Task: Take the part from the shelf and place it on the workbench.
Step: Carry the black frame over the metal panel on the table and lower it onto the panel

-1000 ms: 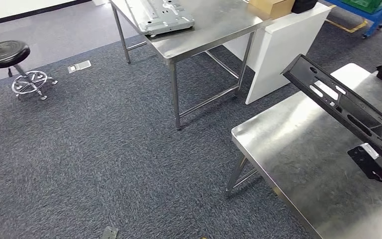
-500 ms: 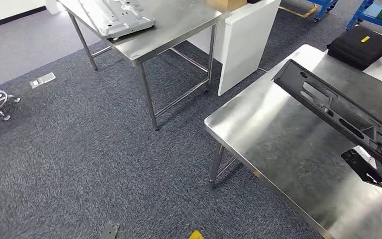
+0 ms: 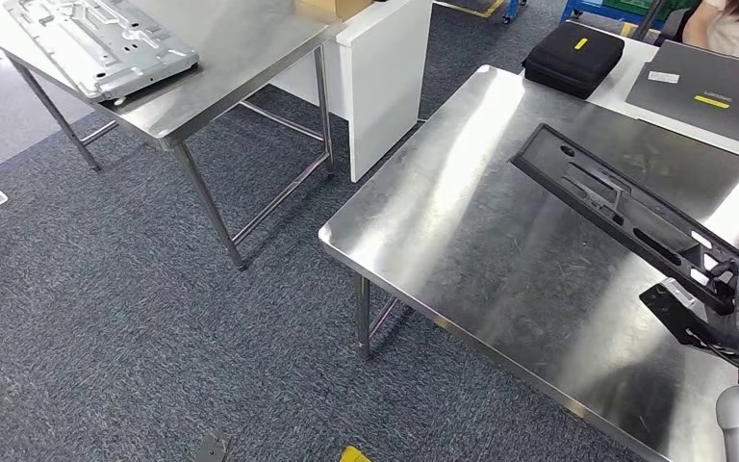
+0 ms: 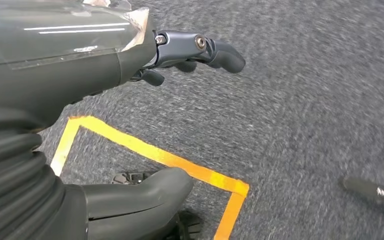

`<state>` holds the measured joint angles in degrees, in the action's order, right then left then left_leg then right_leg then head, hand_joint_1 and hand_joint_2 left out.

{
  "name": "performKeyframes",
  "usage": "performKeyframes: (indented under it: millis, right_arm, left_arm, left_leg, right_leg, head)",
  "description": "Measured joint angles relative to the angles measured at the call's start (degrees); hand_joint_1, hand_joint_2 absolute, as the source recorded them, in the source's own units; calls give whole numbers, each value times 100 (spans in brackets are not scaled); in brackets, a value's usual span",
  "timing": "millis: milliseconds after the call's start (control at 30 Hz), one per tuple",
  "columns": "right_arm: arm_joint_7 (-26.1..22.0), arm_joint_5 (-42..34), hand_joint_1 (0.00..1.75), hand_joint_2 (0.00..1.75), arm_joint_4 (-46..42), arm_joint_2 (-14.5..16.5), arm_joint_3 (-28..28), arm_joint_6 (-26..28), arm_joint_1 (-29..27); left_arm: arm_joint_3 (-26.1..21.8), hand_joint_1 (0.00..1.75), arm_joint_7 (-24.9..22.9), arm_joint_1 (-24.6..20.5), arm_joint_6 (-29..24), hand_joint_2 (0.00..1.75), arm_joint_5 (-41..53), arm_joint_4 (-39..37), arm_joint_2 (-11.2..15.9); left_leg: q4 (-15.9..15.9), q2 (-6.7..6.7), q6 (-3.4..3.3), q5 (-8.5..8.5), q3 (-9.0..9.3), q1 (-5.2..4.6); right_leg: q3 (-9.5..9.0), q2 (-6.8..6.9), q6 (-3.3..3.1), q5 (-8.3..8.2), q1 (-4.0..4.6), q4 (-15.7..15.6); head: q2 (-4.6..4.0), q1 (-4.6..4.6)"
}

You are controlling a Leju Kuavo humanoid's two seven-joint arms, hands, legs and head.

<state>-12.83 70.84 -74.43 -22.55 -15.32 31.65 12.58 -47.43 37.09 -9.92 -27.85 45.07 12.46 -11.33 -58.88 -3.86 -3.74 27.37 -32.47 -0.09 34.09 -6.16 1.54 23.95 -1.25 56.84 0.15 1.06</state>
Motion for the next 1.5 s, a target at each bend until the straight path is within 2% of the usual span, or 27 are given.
performKeyframes:
  millis: [33, 100, 167, 233, 300, 333, 367, 400, 433, 467, 500, 533, 567, 600, 633, 667, 733, 767, 800, 833, 867, 933, 1000, 1033, 1133, 1200, 1500]
  right_arm:
    - [-9, -2, 175, 175, 8, 1, 8, -3, -1]
    - [-38, -8, 175, 175, 30, -31, 29, -16, -2]
    - [-70, -16, 175, 175, 70, -96, 55, -48, 39]
    - [-103, -42, 175, 175, 148, -142, 91, -87, 146]
    - [-155, -73, 175, 175, 286, -171, 147, -123, 268]
    - [-184, -85, 175, 175, 374, -197, 183, -139, 326]
    - [-209, -89, 175, 175, 458, -227, 221, -151, 383]
    - [-226, -91, 175, 175, 530, -259, 257, -160, 436]
    - [-237, -93, 175, 175, 595, -282, 289, -167, 492]
    - [-244, -96, 175, 175, 646, -299, 319, -171, 547]
    - [-251, -102, 175, 175, 689, -307, 346, -174, 591]
    - [-261, -118, 175, 175, 730, -312, 369, -177, 625]
    - [-283, -153, 175, 175, 769, -321, 390, -188, 645]
    - [-322, -209, 175, 175, 810, -327, 408, -214, 660]
    - [-381, -292, 175, 175, 861, -339, 433, -259, 685]
    - [-458, -394, 175, 175, 928, -350, 472, -323, 744]
    - [-640, -581, 175, 175, 1133, -361, 607, -461, 966]
    - [-722, -638, 175, 175, 1285, -361, 704, -511, 1127]
    - [-783, -663, 175, 175, 1460, -355, 813, -540, 1298]
    - [-818, -656, 175, 175, 1643, -347, 927, -553, 1470]
    - [-829, -630, 175, 175, 1829, -338, 1048, -557, 1647]
    - [-817, -540, 175, 175, 2177, -303, 1298, -551, 1986]
    - [-791, -441, 175, 175, 2511, -247, 1554, -526, 2317]
    - [-778, -392, 175, 175, 2661, -215, 1675, -509, 2456]
    - [-740, -249, 175, 175, 3054, -75, 2023, -422, 2734]
    - [-693, -168, 175, 175, 3283, 46, 2230, -345, 2850]
    - [-626, 55, 175, 175, 3909, 544, 2805, -131, 3178]
  left_arm:
    - [-1, 0, 7, -3, -16, 175, -5, 0, 0]
    - [-2, 0, 32, -12, -45, 175, -34, 0, -9]
    - [-3, 0, 87, -14, -71, 175, -62, 0, -25]
    - [-4, 0, 137, -1, -84, 175, -66, 0, -40]
    - [-3, 0, 160, 19, -86, 175, -37, -2, -58]
    - [1, 0, 171, 25, -88, 175, -11, -3, -71]
    - [7, 0, 181, 28, -91, 175, 16, -4, -86]
    - [16, 0, 189, 27, -93, 175, 39, -4, -99]
    - [28, 0, 193, 24, -95, 175, 52, -3, -105]
    - [39, 0, 197, 21, -99, 175, 60, -3, -110]
    - [48, 0, 198, 18, -102, 175, 63, -2, -111]
    - [54, 0, 199, 15, -106, 175, 67, -2, -110]
    - [56, 0, 199, 13, -109, 175, 72, -2, -111]
    - [59, 0, 194, 9, -108, 175, 82, -2, -107]
    - [64, 0, 190, 6, -108, 175, 94, -2, -103]
    - [71, 0, 185, 4, -107, 175, 108, -2, -99]
    - [81, 0, 172, 4, -109, 175, 126, -2, -93]
    - [83, 0, 164, 5, -115, 175, 131, -2, -91]
    - [83, 0, 156, 6, -126, 175, 137, -2, -87]
    - [84, 0, 152, 6, -138, 175, 149, -2, -83]
    - [85, 0, 149, 4, -150, 175, 162, -2, -79]
    - [95, 0, 149, -7, -162, 175, 204, -2, -68]
    - [112, 0, 152, -28, -163, 175, 248, 1, -54]
    - [127, 0, 153, -38, -163, 175, 269, 1, -54]
    - [178, 0, 151, -56, -168, 175, 325, -1, -65]
    - [205, 0, 143, -64, -179, 175, 358, 0, -59]
    - [322, 0, 96, -86, -160, 175, 519, -2, -67]
  left_leg:
    - [52, 9, -10, -2, 22, -17]
    - [117, 147, -40, -55, 42, -31]
    - [243, 281, -97, -146, 75, -21]
    - [310, 426, -130, -198, 76, -22]
    - [308, 580, -130, -203, 54, -24]
    - [304, 657, -123, -201, 48, -20]
    - [294, 731, -110, -195, 44, -11]
    - [271, 798, -85, -181, 40, -2]
    - [235, 862, -47, -156, 37, -10]
    - [196, 922, 0, -123, 37, -23]
    - [164, 978, 44, -91, 44, -47]
    - [145, 1036, 76, -61, 53, -72]
    - [139, 1094, 97, -42, 60, -77]
    - [131, 1148, 114, -26, 60, -69]
    - [82, 1101, 138, 25, 45, -44]
    - [-56, 970, 166, 135, -9, -13]
    - [-657, 579, 220, 512, -273, 32]
    - [-1066, 453, 230, 708, -476, 36]
    - [-1393, 398, 228, 819, -652, 35]
    - [-1549, 378, 212, 820, -755, 33]
    - [-1488, 371, 180, 705, -757, 28]
    - [-759, 349, 57, 259, -450, -1]
    - [-105, 339, -54, -46, -157, -45]
    - [34, 338, -27, -95, -106, -61]
    - [77, 332, 91, -146, -129, -82]
    - [73, 308, 48, -168, -152, -95]
    - [70, 282, 29, -189, -173, -122]
  right_leg:
    - [17, -56, 28, -18, -3, -7]
    - [67, -135, 91, -57, 15, -34]
    - [209, 110, 98, 56, 45, 166]
    - [537, 458, 71, 376, 34, 832]
    - [854, 548, 122, 623, 0, 1532]
    - [877, 566, 180, 633, -23, 1629]
    - [759, 601, 253, 550, -47, 1455]
    - [527, 687, 330, 412, -73, 1065]
    - [279, 858, 384, 286, -87, 629]
    - [75, 998, 399, 184, -74, 274]
    - [-39, 1088, 368, 133, -59, 74]
    - [-64, 1112, 313, 121, -42, 19]
    - [-57, 1027, 259, 107, -34, 27]
    - [-44, 947, 208, 99, -62, 35]
    - [-31, 878, 166, 84, -84, 39]
    - [-17, 812, 116, 66, -101, 41]
    - [17, 693, 23, 32, -101, 41]
    - [36, 628, -8, 21, -86, 42]
    - [51, 560, -27, 11, -67, 43]
    - [60, 494, -37, 4, -45, 45]
    - [63, 436, -46, -2, -20, 47]
    - [60, 356, -55, -12, 14, 48]
    - [68, 309, -42, -26, 53, 50]
    - [77, 300, -37, -28, 70, 55]
    - [111, 313, -27, -37, 91, 66]
    - [126, 332, -5, -53, 83, 65]
    - [135, 356, 20, -69, 66, 64]
  head:
    - [0, -4]
    - [0, 3]
    - [0, -14]
    - [0, -47]
    - [0, -66]
    - [0, -70]
    - [0, -73]
    - [0, -77]
    - [0, -86]
    - [0, -98]
    - [0, -101]
    - [0, -93]
    - [0, -77]
    - [0, -57]
    - [0, -45]
    - [0, -42]
    - [0, -21]
    - [0, -8]
    - [0, 5]
    - [0, 11]
    - [0, 15]
    - [0, 15]
    - [0, -3]
    - [0, -9]
    - [0, -12]
    - [0, -14]
    - [0, -14]
